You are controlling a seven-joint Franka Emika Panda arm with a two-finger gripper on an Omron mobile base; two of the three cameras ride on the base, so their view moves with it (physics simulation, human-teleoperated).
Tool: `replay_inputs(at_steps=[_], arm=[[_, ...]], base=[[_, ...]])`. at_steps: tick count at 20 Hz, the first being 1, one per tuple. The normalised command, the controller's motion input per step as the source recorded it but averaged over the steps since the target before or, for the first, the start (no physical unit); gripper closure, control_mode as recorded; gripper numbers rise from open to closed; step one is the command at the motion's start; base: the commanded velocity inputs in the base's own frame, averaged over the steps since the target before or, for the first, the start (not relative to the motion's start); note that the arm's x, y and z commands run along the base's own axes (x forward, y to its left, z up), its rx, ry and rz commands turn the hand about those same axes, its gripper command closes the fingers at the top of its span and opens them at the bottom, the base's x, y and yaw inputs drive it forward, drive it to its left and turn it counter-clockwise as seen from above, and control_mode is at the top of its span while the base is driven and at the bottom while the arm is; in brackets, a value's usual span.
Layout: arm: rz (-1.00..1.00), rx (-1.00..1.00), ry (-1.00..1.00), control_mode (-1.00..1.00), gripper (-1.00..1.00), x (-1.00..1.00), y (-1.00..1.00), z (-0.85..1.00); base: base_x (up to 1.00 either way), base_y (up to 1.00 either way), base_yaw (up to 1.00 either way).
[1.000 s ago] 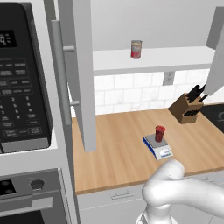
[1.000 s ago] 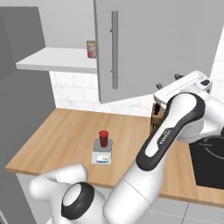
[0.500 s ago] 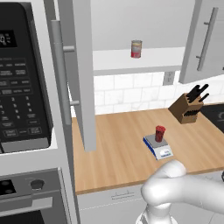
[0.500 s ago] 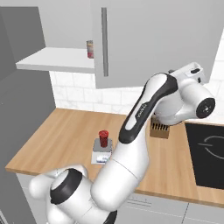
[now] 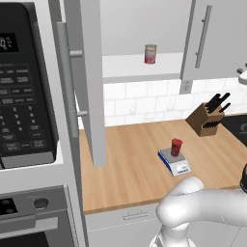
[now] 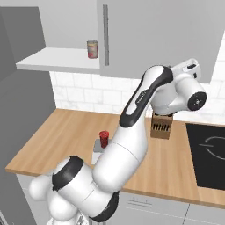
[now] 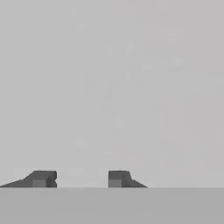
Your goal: Pick the yogurt and place it on the digital scale for weighing, and close the cabinet.
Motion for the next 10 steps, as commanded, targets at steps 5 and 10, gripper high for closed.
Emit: replay_inputs(at_steps=[5, 10], arm=[[-0.06, 0.01, -0.15, -1.0, -1.0, -0.15, -0.09, -0.05], [-0.05, 0.14, -0.13, -1.0, -1.0, -0.92, 0.01, 0.17]], base=[[0.0, 0.0, 0.0], [0.0, 0.0, 0.0]])
